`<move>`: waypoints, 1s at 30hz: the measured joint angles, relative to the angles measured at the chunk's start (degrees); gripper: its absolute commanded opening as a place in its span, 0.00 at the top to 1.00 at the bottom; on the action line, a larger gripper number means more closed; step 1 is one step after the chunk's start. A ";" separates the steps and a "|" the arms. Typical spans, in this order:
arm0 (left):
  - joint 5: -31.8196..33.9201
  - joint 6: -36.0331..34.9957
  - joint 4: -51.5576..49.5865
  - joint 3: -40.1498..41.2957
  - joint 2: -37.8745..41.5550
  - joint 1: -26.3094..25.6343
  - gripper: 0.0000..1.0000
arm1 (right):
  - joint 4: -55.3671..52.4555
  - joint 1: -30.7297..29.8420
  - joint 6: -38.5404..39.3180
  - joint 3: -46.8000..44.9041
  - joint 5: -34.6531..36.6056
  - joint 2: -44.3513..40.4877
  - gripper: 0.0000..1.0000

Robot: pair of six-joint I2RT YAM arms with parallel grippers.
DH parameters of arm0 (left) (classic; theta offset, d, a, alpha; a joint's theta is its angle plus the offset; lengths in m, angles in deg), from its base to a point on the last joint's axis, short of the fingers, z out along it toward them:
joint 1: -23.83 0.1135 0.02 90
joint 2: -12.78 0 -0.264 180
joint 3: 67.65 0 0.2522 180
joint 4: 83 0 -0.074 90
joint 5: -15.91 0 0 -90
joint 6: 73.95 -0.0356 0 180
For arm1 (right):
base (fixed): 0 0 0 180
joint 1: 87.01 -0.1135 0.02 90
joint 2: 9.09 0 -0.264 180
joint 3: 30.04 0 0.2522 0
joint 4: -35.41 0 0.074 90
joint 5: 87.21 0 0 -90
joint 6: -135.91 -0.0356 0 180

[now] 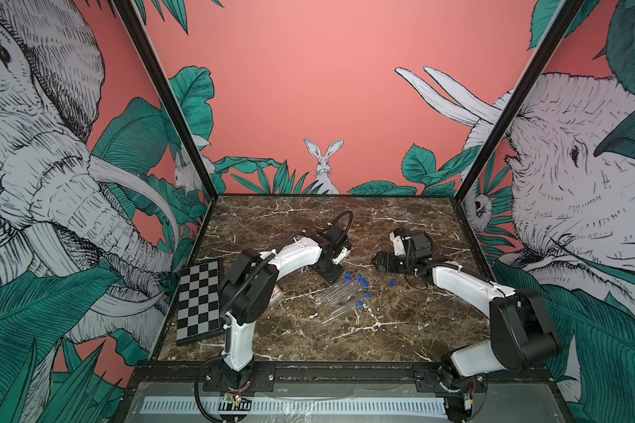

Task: Remove stoppers from test tubes
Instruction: Pick up the test tube at the center of the board.

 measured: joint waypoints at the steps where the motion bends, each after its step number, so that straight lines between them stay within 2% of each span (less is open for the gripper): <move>1: 0.04 0.00 0.15 -0.04 -0.39 -0.09 0.41 | 0.26 -0.02 -0.09 0.00 -0.11 0.00 0.07; 26: 3.37 -0.31 0.72 -0.96 -3.56 -1.46 0.45 | 1.75 -0.02 -0.26 -0.90 -0.87 0.00 0.07; 30: 4.74 -0.63 0.50 -0.96 -4.09 -1.46 0.50 | 1.77 -0.02 -0.24 -0.90 -0.87 0.00 0.07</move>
